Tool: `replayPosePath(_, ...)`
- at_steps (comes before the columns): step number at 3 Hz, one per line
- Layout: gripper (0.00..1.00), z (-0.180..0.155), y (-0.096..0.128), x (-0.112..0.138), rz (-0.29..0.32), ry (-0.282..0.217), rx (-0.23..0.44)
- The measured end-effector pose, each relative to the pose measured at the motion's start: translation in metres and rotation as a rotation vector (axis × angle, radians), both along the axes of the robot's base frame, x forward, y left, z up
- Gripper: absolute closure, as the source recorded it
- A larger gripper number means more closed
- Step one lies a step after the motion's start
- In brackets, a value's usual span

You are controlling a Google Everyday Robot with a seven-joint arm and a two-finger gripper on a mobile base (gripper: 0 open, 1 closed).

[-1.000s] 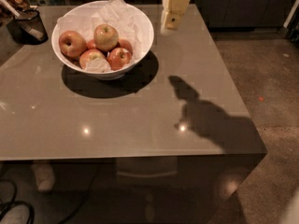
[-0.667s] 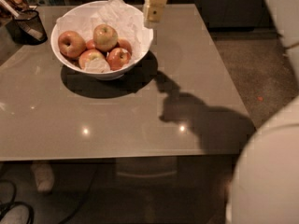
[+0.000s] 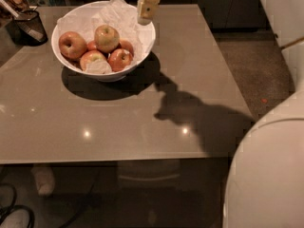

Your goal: Pick apple from white bowl

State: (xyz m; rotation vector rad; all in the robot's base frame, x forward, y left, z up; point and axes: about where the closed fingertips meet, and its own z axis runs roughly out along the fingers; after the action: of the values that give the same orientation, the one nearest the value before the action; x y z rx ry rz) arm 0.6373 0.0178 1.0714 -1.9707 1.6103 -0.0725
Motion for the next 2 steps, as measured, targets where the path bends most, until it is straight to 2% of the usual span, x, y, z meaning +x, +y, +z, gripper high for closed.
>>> replayPosePath(1, 0.0, -0.005, 0.023, 0.025, 0.024, -0.018, 0.033)
replayPosePath(2, 0.09, -0.01, 0.041, 0.049, 0.044, -0.03, 0.043)
